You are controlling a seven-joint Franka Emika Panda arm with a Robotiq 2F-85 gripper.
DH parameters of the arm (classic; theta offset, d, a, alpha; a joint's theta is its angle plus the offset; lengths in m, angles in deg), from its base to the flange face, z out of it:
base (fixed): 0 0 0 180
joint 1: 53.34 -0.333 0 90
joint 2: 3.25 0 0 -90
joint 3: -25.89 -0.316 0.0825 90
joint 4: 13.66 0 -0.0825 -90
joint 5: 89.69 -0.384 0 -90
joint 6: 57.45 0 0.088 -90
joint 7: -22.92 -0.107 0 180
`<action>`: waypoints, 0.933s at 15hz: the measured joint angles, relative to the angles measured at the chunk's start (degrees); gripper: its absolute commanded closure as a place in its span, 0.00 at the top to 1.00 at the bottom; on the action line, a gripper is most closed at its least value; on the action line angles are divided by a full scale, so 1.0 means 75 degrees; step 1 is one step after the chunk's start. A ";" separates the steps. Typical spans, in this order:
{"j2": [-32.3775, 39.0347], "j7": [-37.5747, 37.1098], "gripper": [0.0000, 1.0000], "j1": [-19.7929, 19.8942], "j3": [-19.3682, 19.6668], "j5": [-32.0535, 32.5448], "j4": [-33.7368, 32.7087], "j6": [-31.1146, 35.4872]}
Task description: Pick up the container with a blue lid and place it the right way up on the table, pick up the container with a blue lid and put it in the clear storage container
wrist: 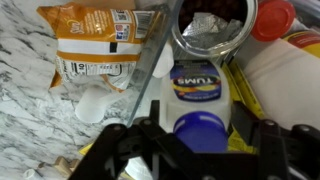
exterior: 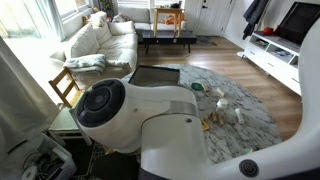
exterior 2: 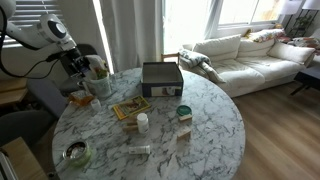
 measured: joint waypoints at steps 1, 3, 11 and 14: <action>0.0000 -0.0083 1.00 0.0001 0.0031 0.0000 -0.0025 0.0003; -0.0001 -0.0215 1.00 0.0009 0.0078 -0.0006 -0.0120 0.0013; -0.0546 0.0746 1.00 0.0268 0.0101 -0.0098 -0.0287 0.0035; -0.1170 0.2328 1.00 0.0628 -0.0013 -0.0605 0.0023 0.0531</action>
